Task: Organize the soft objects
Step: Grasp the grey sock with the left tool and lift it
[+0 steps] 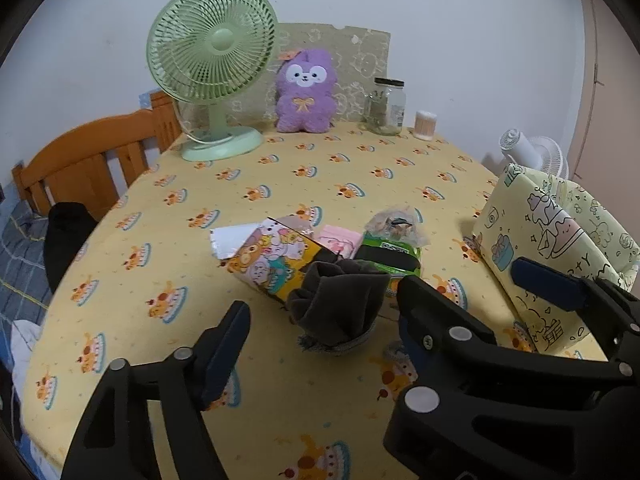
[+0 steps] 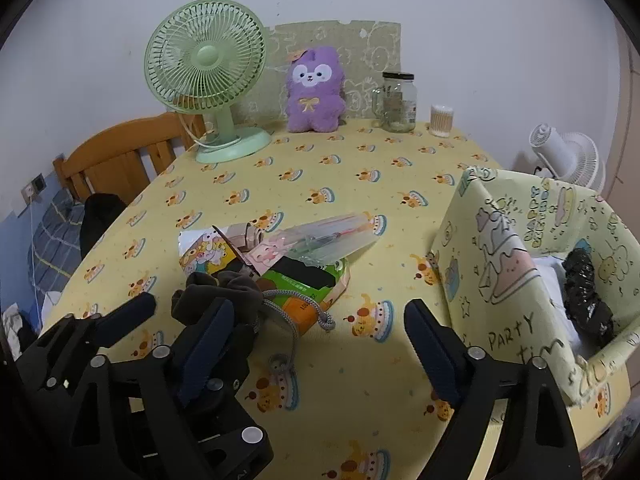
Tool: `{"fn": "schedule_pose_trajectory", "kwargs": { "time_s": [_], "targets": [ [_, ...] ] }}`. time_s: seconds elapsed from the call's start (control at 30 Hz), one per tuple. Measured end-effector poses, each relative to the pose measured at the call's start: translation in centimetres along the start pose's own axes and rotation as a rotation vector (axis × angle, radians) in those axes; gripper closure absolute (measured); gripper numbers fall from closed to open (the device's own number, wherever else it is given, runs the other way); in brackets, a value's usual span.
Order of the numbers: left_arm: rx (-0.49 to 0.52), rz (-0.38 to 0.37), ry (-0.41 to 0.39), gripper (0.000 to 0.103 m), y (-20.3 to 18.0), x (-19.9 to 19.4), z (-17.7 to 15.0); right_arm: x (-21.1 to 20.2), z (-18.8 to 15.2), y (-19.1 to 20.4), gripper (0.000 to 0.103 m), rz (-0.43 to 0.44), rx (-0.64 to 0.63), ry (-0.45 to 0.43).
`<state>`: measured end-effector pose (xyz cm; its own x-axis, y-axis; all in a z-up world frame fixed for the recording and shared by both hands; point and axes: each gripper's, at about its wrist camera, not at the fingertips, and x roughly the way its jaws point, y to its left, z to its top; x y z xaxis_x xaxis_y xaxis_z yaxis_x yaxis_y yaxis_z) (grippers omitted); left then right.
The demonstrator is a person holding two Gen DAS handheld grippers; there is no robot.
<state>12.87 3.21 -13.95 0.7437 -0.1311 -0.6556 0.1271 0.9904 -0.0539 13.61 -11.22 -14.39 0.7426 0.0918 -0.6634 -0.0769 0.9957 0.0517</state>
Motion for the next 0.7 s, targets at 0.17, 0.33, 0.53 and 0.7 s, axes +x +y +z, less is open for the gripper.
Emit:
{"fn": "schedule_pose_trajectory", "kwargs": {
  "time_s": [0.17,0.33,0.53,0.7],
  "targets": [
    [-0.02,-0.023,0.017,0.042,0.1,0.8,0.2,0.9,0.3,0.0,0.021,0.01,-0.007,0.019],
    [-0.001,-0.056,0.003,0.063,-0.5,0.6,0.0,1.3,0.3,-0.3,0.021,0.018,0.01,0.029],
    [-0.007,-0.058,-0.007,0.069,-0.7,-0.2,0.0,0.5,0.4,-0.3,0.021,0.038,0.019,0.015],
    [-0.005,-0.045,-0.019,0.07,-0.6,-1.1,-0.1,-0.1,0.3,0.0,0.021,0.052,0.014,0.007]
  ]
}}
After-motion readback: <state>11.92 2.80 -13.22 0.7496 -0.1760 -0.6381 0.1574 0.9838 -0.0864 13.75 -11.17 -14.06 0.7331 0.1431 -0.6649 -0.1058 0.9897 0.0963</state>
